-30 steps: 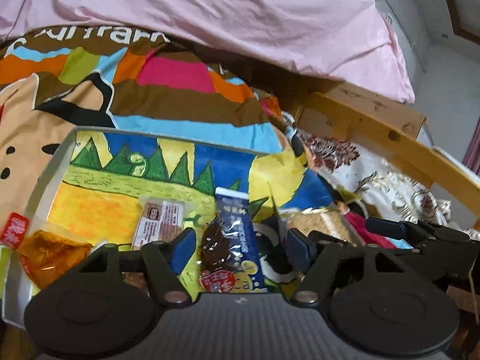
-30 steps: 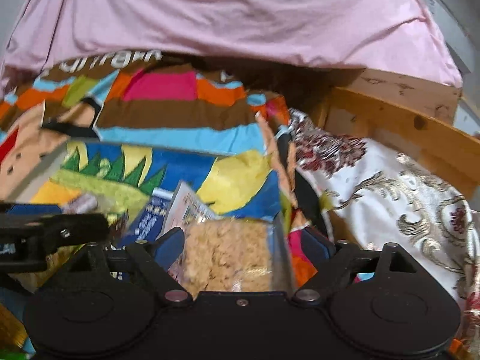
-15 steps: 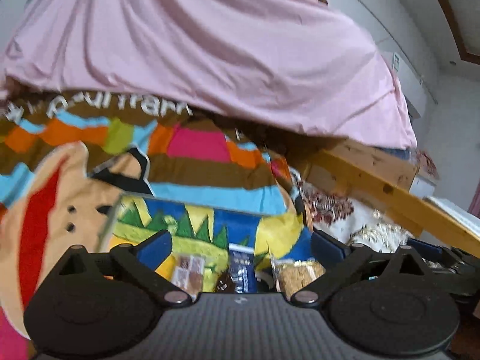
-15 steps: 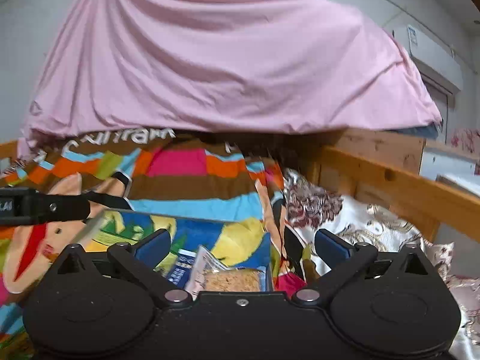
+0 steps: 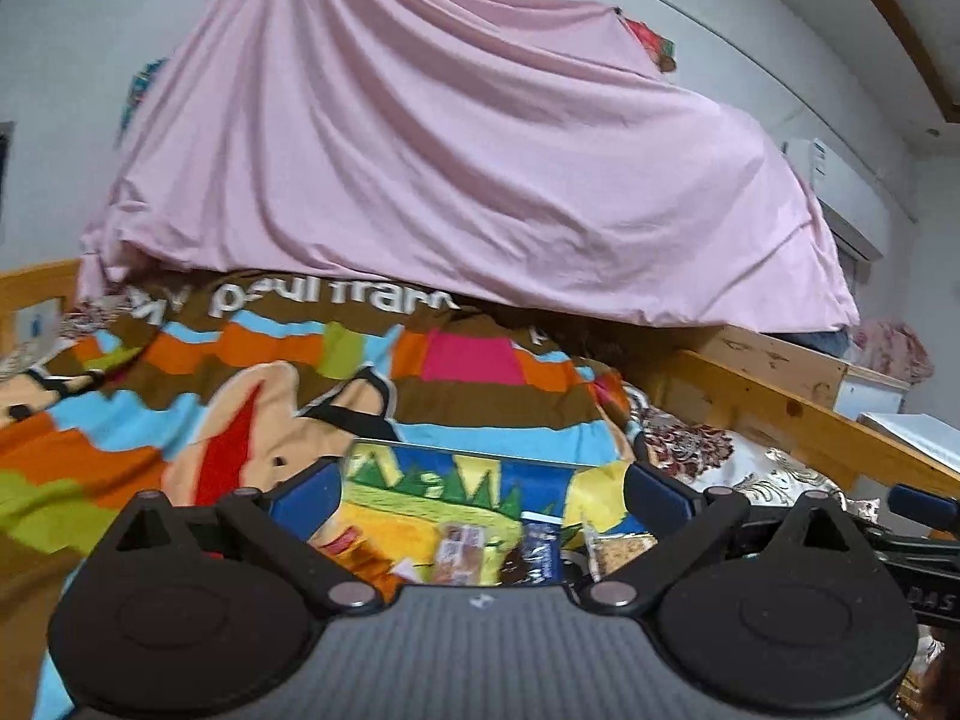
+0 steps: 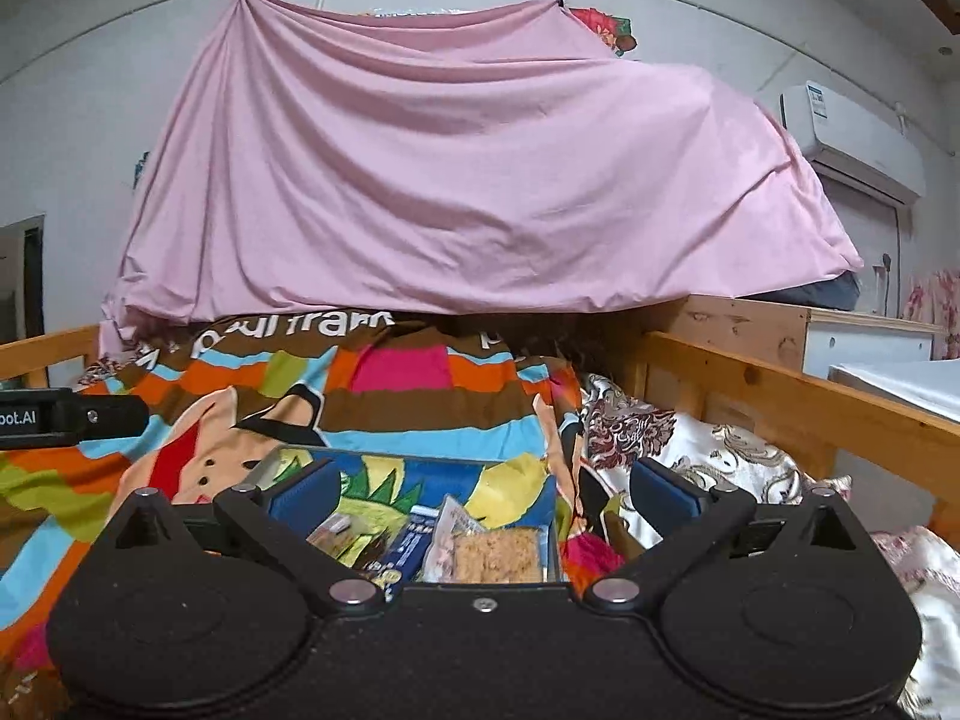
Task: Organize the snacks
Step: 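Withdraw both grippers from the tray back over the remaining snacks, then lower the right gripper onto the orange while the left gripper lowers onto the green-wrapped snack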
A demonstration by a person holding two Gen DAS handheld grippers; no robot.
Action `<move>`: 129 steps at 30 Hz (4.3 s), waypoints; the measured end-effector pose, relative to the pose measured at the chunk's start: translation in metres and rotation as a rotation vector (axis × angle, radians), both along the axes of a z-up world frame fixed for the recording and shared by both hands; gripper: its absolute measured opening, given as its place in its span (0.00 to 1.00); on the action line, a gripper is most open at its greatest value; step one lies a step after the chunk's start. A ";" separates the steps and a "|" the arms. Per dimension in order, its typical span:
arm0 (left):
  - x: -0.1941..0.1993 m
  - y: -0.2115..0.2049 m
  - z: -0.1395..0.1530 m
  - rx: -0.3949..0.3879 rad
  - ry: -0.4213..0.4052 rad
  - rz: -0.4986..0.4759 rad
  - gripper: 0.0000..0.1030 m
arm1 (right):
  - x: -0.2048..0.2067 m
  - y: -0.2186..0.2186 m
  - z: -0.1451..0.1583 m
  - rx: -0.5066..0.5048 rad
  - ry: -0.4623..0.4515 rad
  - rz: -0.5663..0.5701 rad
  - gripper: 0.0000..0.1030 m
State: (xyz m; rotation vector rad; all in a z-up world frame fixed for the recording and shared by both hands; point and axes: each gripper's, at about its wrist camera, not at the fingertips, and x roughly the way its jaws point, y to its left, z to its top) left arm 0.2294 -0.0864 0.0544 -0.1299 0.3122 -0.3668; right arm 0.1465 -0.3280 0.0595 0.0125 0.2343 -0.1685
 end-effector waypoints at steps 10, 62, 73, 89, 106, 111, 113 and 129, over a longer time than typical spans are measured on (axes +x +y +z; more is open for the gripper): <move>-0.071 0.023 -0.008 0.097 -0.035 0.030 1.00 | -0.059 0.019 -0.001 -0.003 0.006 0.038 0.99; -0.120 0.084 -0.040 0.129 0.252 0.181 1.00 | -0.098 0.081 -0.033 -0.137 0.229 0.183 0.99; -0.077 0.095 -0.045 0.104 0.369 0.118 1.00 | -0.077 0.078 -0.044 -0.088 0.328 0.238 0.99; 0.005 0.091 -0.074 0.109 0.502 0.005 1.00 | -0.014 0.087 -0.083 -0.198 0.445 0.309 0.99; 0.069 0.062 -0.111 0.128 0.519 -0.073 1.00 | 0.071 0.087 -0.134 -0.206 0.464 0.189 0.99; 0.074 0.064 -0.120 0.158 0.545 -0.056 0.99 | 0.087 0.088 -0.144 -0.185 0.477 0.167 0.99; 0.076 0.068 -0.122 0.140 0.555 -0.050 0.99 | 0.091 0.088 -0.147 -0.168 0.477 0.156 0.99; 0.070 0.062 -0.123 0.171 0.509 -0.123 0.63 | 0.107 0.080 -0.158 -0.048 0.481 0.200 0.70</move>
